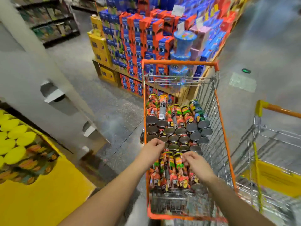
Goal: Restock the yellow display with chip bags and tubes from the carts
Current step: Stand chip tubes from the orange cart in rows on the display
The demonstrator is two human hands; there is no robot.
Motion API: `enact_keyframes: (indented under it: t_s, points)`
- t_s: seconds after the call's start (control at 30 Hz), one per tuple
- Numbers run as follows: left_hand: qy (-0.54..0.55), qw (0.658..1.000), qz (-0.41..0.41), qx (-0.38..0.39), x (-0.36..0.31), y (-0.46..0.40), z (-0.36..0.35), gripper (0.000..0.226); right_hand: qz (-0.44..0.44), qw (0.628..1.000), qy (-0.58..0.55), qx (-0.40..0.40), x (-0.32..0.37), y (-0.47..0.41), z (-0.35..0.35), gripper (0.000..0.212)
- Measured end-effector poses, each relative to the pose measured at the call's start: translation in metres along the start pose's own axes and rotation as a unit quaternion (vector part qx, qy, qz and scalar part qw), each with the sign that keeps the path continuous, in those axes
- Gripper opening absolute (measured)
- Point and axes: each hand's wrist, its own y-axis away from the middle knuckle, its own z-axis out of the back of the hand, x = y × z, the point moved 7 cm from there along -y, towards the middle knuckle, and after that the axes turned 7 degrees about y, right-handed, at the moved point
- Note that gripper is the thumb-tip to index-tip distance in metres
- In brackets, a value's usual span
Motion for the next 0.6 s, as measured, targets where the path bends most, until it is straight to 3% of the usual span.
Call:
enact_keyframes:
  t_s: [0.2, 0.37, 0.53, 0.6]
  points:
    - [-0.153, 0.984, -0.021, -0.091, -0.038, -0.102, -0.011, 0.012, -0.027, 0.999, -0.038, 0.027, -0.008, -0.09, 0.038, 0.023]
    - [-0.27, 0.95, -0.071, -0.14, -0.074, -0.17, 0.002, 0.019, -0.025, 0.995, -0.071, 0.061, 0.031, -0.177, 0.018, 0.026]
    - [-0.334, 0.931, 0.051, -0.139, -0.055, -0.228, 0.008, 0.058, -0.068, 0.983, -0.153, 0.073, 0.07, -0.224, -0.009, 0.03]
    - [-0.325, 0.929, 0.098, -0.144, -0.045, -0.244, 0.012, 0.073, -0.073, 0.981, -0.163, 0.077, 0.074, -0.235, -0.02, 0.051]
